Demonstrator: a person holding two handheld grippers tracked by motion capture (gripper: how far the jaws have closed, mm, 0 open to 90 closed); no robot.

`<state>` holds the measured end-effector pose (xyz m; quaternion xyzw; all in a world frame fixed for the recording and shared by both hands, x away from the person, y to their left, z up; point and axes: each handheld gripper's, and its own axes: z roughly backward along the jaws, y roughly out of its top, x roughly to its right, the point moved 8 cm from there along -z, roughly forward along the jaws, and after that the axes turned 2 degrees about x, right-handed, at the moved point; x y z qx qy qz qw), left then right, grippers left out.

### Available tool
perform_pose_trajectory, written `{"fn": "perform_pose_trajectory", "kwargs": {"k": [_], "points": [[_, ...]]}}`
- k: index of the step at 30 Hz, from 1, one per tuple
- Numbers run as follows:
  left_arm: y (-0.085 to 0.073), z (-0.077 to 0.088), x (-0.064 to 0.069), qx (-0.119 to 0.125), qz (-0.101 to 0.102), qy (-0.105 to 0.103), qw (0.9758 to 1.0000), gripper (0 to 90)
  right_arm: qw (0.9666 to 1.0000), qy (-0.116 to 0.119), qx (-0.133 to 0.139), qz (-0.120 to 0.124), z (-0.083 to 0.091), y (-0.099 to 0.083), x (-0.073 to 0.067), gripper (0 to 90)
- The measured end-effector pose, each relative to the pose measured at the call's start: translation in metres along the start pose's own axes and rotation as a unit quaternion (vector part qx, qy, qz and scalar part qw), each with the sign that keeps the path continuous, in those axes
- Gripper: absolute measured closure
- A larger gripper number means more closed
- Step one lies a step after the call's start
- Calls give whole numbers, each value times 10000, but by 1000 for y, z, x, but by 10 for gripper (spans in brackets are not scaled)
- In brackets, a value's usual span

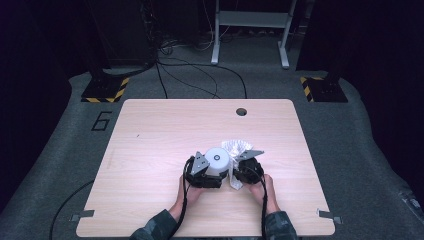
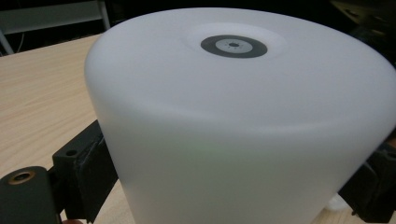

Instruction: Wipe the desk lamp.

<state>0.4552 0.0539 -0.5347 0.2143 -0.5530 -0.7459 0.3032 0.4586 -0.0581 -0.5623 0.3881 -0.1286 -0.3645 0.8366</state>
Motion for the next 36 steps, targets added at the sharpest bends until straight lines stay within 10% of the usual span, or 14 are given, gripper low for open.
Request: {"fn": "perform_pose_trajectory", "kwargs": {"k": [10,25,36], "points": [[0,0,0,-5,-7,25,10000,79,9998,32,52,-199,13,-17,-34,813],[0,0,0,6,-15,43,10000,79,9962,690,347,-394,4,-17,-72,812],[0,-1,0,21,-2,51,10000,80,9954,702,529,-378,4,-14,-70,816]]}}
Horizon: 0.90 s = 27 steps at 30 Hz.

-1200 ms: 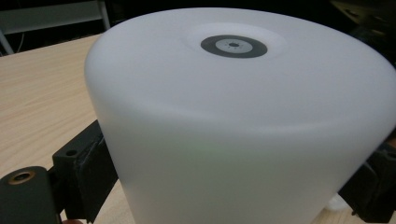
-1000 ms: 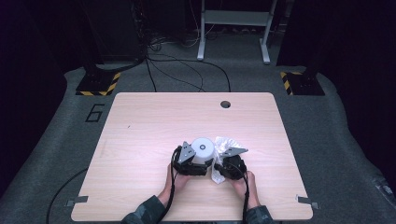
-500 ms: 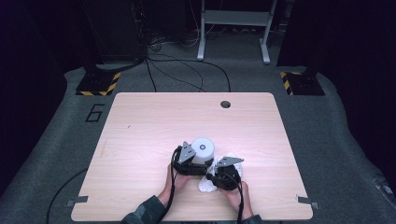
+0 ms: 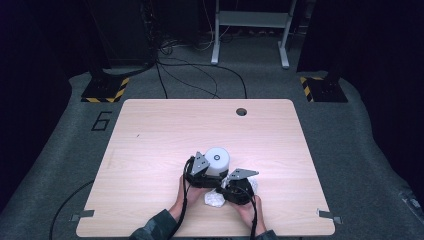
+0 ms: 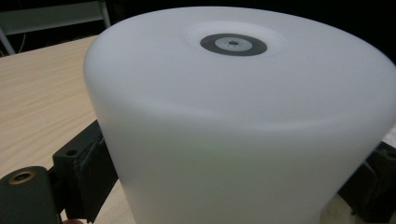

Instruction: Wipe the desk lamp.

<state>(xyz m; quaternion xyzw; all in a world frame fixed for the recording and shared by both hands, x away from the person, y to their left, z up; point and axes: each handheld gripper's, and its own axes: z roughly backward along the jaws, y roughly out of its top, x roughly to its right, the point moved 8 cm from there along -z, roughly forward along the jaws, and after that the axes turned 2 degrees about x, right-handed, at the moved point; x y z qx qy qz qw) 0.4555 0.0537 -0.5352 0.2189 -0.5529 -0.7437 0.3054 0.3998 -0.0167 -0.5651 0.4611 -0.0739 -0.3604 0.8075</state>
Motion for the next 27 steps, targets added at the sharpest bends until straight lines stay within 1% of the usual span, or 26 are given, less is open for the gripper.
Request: {"fn": "perform_pose_trajectory", "kwargs": {"k": [2,3,4,5,6,8,9,11,13,15,17,20,21,22,23,25,26,27], "points": [[0,0,0,-13,-7,-4,10000,80,10000,-57,1,-41,4,-1,5,816],[0,0,0,-7,-8,-4,10000,80,9999,-124,40,-108,7,-1,9,816],[0,0,0,-15,-10,-6,10000,80,9998,-154,4,-96,10,-1,12,816],[0,0,0,-18,-28,-7,10000,80,9996,-254,44,-140,12,-1,16,815],[0,0,0,-16,-26,-8,10000,80,9992,-369,61,-102,15,0,22,814],[0,0,0,-2,-6,-16,10000,80,9984,-499,146,-234,20,5,34,814],[0,0,0,-13,-21,-32,10000,80,9982,-531,189,-217,21,8,38,814],[0,1,0,-24,-16,-27,10000,80,9980,-586,206,-127,22,15,45,813],[0,1,0,-25,-18,-28,10000,80,9969,-766,180,79,25,24,49,813],[0,0,0,-17,-18,-25,10000,80,9957,-859,301,189,30,37,50,814],[0,1,0,-17,-19,-25,10000,80,9937,-971,452,326,37,53,50,814],[0,1,0,-19,-20,-27,10000,80,9896,-1215,518,569,42,72,51,814],[0,1,0,-19,-19,-27,10000,80,9884,-1290,506,622,40,75,52,814],[-1,1,0,-21,-21,-29,10000,79,9886,-1282,450,646,38,75,54,814],[-1,1,0,-26,-23,-30,10000,80,9893,-1274,409,586,34,73,56,815],[-1,1,0,-27,-22,-29,10000,80,9905,-1239,221,556,22,66,62,816],[-1,1,0,-27,-13,-29,10000,79,9913,-1228,107,463,16,61,64,817],[-1,1,0,-29,-15,-30,10000,79,9917,-1211,3,432,11,55,67,816]]}}
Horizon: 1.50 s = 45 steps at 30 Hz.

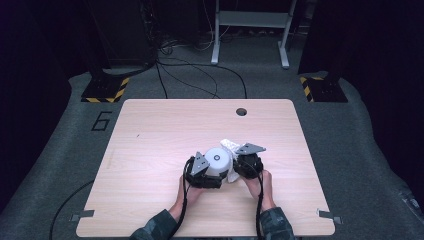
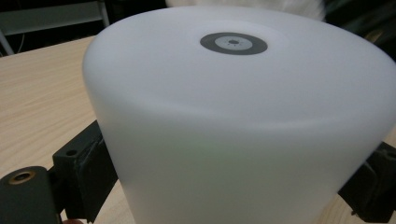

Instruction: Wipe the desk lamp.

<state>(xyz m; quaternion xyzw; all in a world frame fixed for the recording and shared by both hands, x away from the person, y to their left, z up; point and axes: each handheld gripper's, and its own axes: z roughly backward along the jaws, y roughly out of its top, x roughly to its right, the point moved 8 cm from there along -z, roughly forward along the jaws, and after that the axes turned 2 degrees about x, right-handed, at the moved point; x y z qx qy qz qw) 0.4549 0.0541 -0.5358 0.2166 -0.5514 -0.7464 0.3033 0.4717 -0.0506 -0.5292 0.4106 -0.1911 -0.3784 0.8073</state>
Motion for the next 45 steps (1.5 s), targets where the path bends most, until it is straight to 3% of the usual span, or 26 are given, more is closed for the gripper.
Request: {"fn": "perform_pose_trajectory", "kwargs": {"k": [4,6,7,8,13,16,20,22,25,27,29,32,35,38,39,42,45], "points": [[0,0,0,10,-1,6,10000,79,9992,148,-379,-36,-16,-20,2,816],[0,0,0,23,0,11,10000,80,9987,287,-397,-139,-17,-22,3,816],[0,0,0,-7,-5,-5,10000,79,9987,329,-383,-61,-16,-20,4,815],[0,0,0,-4,-6,-3,10000,80,9988,337,-332,-85,-15,-17,4,816],[0,0,0,-3,-13,-3,10000,79,9993,214,59,304,-2,15,6,816],[0,0,0,-4,-13,-3,10000,80,9978,160,177,611,5,34,8,816],[-1,0,0,-33,-38,-13,10000,80,9969,131,227,746,0,42,8,817],[-1,1,0,-32,-38,-6,10000,79,9973,250,61,693,-10,36,8,824],[-1,0,0,-20,-26,-5,10000,79,9974,603,123,387,-17,29,11,821],[-1,1,0,-24,-34,-11,10000,79,9971,614,-9,446,-22,21,11,821],[-1,0,0,-24,-33,-14,10000,79,9971,676,-38,349,-25,14,11,821],[-1,0,0,-19,-31,-16,10000,80,9955,944,-77,89,-27,4,14,821],[-1,0,0,-13,-32,-14,10000,79,9928,1150,-291,-183,-29,-11,14,821],[-1,0,0,0,-19,-12,10000,79,9923,1133,-456,-192,-30,-24,14,821],[-1,0,0,8,-2,-10,10000,79,9914,1161,-524,-310,-28,-26,12,821],[-1,0,0,-11,-32,-17,10000,79,9925,1098,-478,-231,-23,-25,12,820],[-1,0,0,-10,-28,-14,10000,79,9941,1039,-98,-297,-7,-13,8,820]]}}
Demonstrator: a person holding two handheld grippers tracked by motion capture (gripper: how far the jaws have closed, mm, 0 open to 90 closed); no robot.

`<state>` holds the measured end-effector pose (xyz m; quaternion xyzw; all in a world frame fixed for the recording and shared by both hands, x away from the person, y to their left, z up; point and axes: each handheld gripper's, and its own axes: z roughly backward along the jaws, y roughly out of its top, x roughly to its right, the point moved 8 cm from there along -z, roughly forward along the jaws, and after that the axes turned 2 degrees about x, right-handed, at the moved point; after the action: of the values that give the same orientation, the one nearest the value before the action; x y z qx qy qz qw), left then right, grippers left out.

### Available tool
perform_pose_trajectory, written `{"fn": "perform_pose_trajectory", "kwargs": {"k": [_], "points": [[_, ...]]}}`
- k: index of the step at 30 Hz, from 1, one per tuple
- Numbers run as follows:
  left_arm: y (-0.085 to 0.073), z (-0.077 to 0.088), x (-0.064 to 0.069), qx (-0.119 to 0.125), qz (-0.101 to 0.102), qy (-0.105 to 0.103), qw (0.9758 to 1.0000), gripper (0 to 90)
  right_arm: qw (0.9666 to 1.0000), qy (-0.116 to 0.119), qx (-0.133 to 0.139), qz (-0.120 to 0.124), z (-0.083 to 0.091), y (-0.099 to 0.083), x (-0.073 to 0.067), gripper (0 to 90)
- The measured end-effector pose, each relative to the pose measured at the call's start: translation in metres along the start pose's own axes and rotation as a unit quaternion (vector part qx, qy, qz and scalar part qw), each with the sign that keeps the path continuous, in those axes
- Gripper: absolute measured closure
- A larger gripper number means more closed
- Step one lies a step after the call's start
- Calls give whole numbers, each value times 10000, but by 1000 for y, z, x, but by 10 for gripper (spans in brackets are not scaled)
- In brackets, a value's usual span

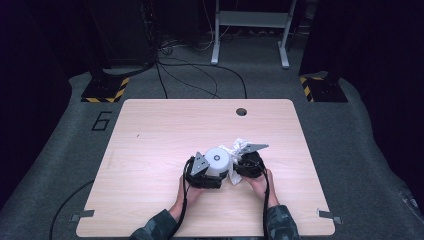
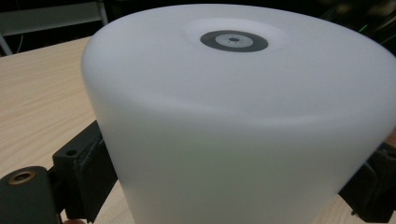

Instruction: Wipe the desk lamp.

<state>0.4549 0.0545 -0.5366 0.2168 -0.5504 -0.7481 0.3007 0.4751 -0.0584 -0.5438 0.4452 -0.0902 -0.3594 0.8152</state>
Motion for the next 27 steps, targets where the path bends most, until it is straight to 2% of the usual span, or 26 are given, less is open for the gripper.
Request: {"fn": "perform_pose_trajectory", "kwargs": {"k": [2,4,6,10,11,13,15,21,25,26,27], "points": [[0,0,0,-1,-1,-3,10000,79,9994,-5,332,-14,14,9,-6,820],[0,0,0,-1,-3,-7,10000,79,9988,-31,475,74,24,11,-12,819],[0,0,0,-4,0,-5,10000,79,9991,-167,378,117,25,4,-17,819],[0,0,0,-2,-1,-2,10000,79,9983,-481,-231,214,8,-27,-24,818],[0,0,0,-8,-8,-5,10000,79,9979,-540,-308,197,5,-34,-26,818],[0,0,0,-25,-14,-32,10000,79,9985,-482,-252,110,5,-40,-32,816],[-1,0,0,-26,-14,-37,10000,79,9986,-446,-257,130,8,-41,-39,814],[-1,0,0,-20,-2,-41,10000,80,9997,-199,66,97,18,-33,-60,814],[-1,0,0,-23,-10,-41,10000,79,9998,-89,177,-12,17,-33,-57,814],[-1,0,0,-25,-12,-41,10000,79,9997,-146,191,-88,16,-35,-56,814],[-1,0,0,-25,-11,-41,10000,80,9996,-236,168,-60,15,-36,-52,814]]}}
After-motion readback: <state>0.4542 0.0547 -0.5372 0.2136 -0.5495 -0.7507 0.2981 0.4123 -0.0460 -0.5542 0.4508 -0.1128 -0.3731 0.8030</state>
